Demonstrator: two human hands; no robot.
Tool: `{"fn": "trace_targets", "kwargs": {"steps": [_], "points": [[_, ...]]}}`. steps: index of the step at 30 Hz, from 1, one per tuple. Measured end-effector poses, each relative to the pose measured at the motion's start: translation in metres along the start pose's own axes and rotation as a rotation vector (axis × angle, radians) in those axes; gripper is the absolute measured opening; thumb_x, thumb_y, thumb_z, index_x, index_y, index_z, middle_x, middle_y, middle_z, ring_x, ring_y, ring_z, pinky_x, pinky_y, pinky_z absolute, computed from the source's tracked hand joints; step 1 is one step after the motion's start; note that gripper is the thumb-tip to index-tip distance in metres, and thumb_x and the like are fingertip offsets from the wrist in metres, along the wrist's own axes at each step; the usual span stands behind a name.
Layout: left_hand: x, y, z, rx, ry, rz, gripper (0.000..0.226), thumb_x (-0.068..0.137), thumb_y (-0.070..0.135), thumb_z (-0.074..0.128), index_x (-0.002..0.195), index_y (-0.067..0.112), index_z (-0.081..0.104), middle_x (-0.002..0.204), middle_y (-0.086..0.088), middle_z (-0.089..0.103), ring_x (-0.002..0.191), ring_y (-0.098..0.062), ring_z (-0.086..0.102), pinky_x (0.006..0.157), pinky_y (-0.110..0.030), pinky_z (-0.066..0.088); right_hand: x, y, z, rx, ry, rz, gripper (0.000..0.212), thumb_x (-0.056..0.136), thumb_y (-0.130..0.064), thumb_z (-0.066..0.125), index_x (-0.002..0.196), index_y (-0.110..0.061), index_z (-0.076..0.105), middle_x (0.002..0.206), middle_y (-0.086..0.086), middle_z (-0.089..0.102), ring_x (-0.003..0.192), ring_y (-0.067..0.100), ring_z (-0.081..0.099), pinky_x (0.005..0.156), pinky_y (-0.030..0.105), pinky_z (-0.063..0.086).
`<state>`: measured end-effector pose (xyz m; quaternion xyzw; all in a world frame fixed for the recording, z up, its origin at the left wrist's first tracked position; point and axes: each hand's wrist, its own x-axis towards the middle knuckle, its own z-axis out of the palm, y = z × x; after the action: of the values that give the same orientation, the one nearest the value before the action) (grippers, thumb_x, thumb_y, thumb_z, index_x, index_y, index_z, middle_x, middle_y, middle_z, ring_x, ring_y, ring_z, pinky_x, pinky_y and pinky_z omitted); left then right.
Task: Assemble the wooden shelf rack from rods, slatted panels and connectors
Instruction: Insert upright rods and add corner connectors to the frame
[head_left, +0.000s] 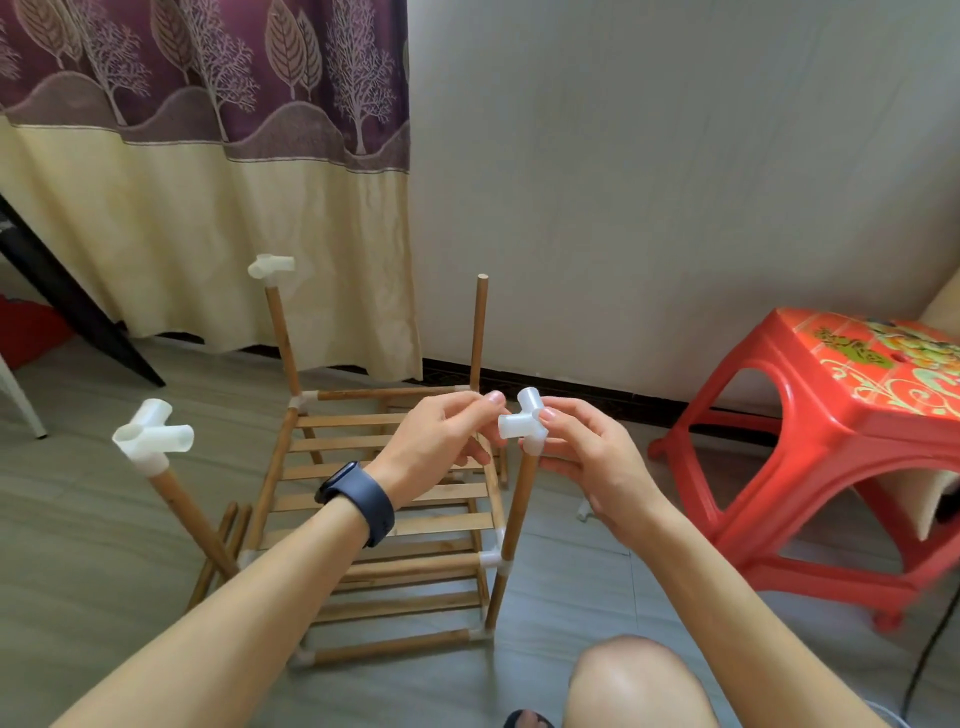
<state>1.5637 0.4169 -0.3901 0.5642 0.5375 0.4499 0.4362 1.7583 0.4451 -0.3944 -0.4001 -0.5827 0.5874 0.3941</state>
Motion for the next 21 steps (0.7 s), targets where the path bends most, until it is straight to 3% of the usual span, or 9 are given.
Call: {"fn": "trace_targets", "kwargs": {"steps": [2, 5, 7, 10, 12, 14, 17, 21], "points": [[0.006, -0.017, -0.002, 0.08, 0.066, -0.089, 0.035, 0.104, 0.045, 0.043, 0.101, 0.021, 0.068, 0.092, 0.005, 0.07, 0.087, -0.012, 0.066, 0.071, -0.023, 0.048, 0.003, 0.005, 0.003, 0.036, -0.028, 0.024, 0.034, 0.101, -0.033, 0.053, 0.12, -0.008, 0.065, 0.108, 0.011, 0.074, 0.103, 0.028, 0.071, 0.091, 0.037, 0.055], [0.014, -0.061, 0.0, 0.442, 0.05, -0.253, 0.033, 0.105, 0.049, 0.036, 0.118, 0.026, 0.056, 0.113, 0.006, 0.062, 0.102, -0.013, 0.058, 0.081, -0.025, 0.046, 0.006, 0.01, 0.011, 0.082, -0.121, 0.064, 0.059, 0.092, -0.051, 0.041, 0.113, -0.003, 0.067, 0.1, 0.015, 0.075, 0.098, 0.03, 0.071, 0.093, 0.038, 0.051], [0.021, -0.099, 0.003, 0.739, -0.038, -0.409, 0.051, 0.103, 0.056, 0.032, 0.14, 0.025, 0.047, 0.137, -0.005, 0.055, 0.121, -0.024, 0.052, 0.101, -0.039, 0.044, 0.008, 0.011, 0.019, 0.071, -0.141, 0.045, 0.064, 0.089, -0.063, 0.04, 0.093, -0.006, 0.069, 0.083, 0.012, 0.071, 0.083, 0.028, 0.069, 0.085, 0.032, 0.053], [0.024, -0.145, 0.011, 0.93, -0.099, -0.605, 0.069, 0.099, 0.066, 0.024, 0.158, 0.031, 0.02, 0.165, -0.013, 0.019, 0.15, -0.037, 0.016, 0.121, -0.054, 0.017, 0.01, 0.018, 0.032, 0.021, -0.124, -0.047, 0.064, 0.081, -0.07, 0.047, 0.056, -0.012, 0.05, 0.06, 0.013, 0.044, 0.059, 0.023, 0.045, 0.064, 0.026, 0.041], [0.016, -0.161, 0.021, 0.974, -0.148, -0.66, 0.073, 0.096, 0.072, 0.02, 0.158, 0.039, 0.002, 0.168, -0.008, -0.006, 0.153, -0.036, -0.004, 0.122, -0.06, 0.004, 0.012, 0.025, 0.039, 0.056, -0.112, -0.096, 0.058, 0.079, -0.064, 0.047, 0.05, -0.015, 0.039, 0.052, 0.004, 0.032, 0.052, 0.015, 0.033, 0.054, 0.023, 0.032], [0.008, -0.173, 0.033, 1.097, -0.161, -0.66, 0.078, 0.092, 0.078, 0.017, 0.156, 0.044, -0.013, 0.164, -0.005, -0.025, 0.152, -0.035, -0.017, 0.118, -0.064, -0.004, 0.014, 0.033, 0.043, 0.09, -0.078, -0.137, 0.051, 0.08, -0.059, 0.047, 0.047, -0.021, 0.038, 0.049, -0.004, 0.031, 0.048, 0.011, 0.03, 0.051, 0.02, 0.029], [0.005, -0.18, 0.04, 1.15, -0.113, -0.635, 0.085, 0.086, 0.085, 0.013, 0.152, 0.045, -0.022, 0.159, -0.005, -0.035, 0.149, -0.035, -0.027, 0.115, -0.066, -0.011, 0.017, 0.038, 0.049, 0.101, -0.002, -0.197, 0.045, 0.084, -0.055, 0.048, 0.045, -0.032, 0.04, 0.048, -0.009, 0.034, 0.047, 0.008, 0.03, 0.05, 0.021, 0.03], [0.002, -0.185, 0.037, 1.155, -0.122, -0.619, 0.084, 0.086, 0.085, 0.013, 0.151, 0.046, -0.024, 0.154, -0.003, -0.041, 0.147, -0.034, -0.03, 0.116, -0.066, -0.012, 0.014, 0.043, 0.056, 0.032, 0.069, -0.267, 0.048, 0.09, -0.06, 0.049, 0.053, -0.03, 0.04, 0.051, -0.008, 0.035, 0.051, 0.012, 0.033, 0.053, 0.03, 0.031]]}}
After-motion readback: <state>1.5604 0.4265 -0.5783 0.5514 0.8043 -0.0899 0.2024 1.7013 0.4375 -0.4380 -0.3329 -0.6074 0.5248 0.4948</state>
